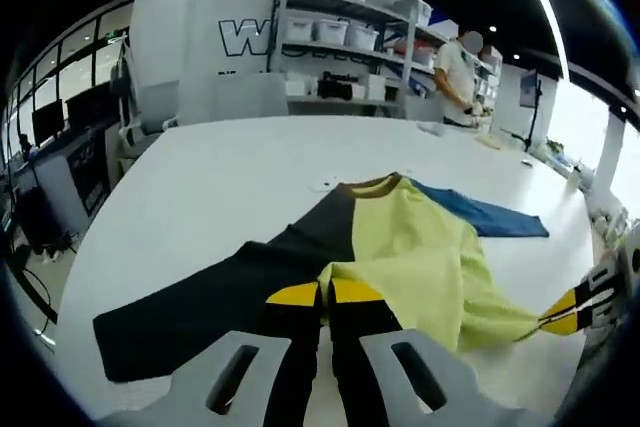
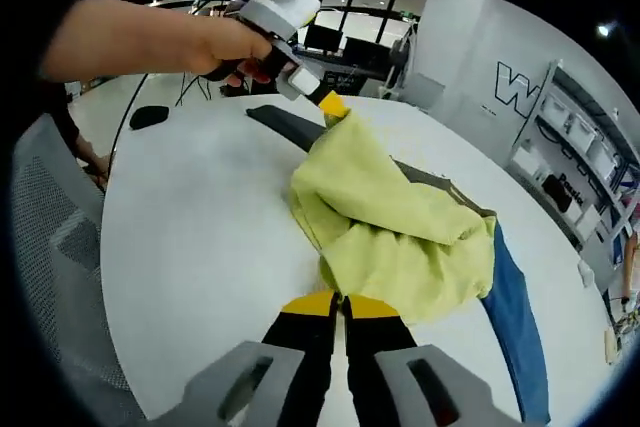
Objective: Fold the garment on the visible template until the final outline fits inside the template.
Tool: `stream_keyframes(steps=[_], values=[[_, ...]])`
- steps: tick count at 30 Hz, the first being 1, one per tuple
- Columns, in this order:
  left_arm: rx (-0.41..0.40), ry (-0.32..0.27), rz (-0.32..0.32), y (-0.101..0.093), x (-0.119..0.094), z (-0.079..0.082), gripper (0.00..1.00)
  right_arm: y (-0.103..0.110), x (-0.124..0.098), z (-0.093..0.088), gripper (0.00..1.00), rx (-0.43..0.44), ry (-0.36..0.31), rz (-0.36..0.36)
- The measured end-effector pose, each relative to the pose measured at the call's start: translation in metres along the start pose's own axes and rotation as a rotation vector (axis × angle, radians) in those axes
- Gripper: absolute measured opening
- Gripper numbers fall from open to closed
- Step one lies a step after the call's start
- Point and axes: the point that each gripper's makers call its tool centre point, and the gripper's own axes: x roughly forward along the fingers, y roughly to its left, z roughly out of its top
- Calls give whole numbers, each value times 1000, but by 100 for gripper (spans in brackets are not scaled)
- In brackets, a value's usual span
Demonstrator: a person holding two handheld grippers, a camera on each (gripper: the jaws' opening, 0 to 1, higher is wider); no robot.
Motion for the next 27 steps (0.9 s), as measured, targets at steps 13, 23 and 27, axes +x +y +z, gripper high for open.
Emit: stream_keyframes(steps=[13,23,27], values=[[42,45,-26,-27,-46,-24,0,-28,-45,-18,0,44,-26,-59],[47,107,-31,-31,-85,-66,0,-21,-70,-41,0,-4,-5,2],[39,129,-20,-23,-99,-80,0,-19,-76,-48,0,-13,-1,34]])
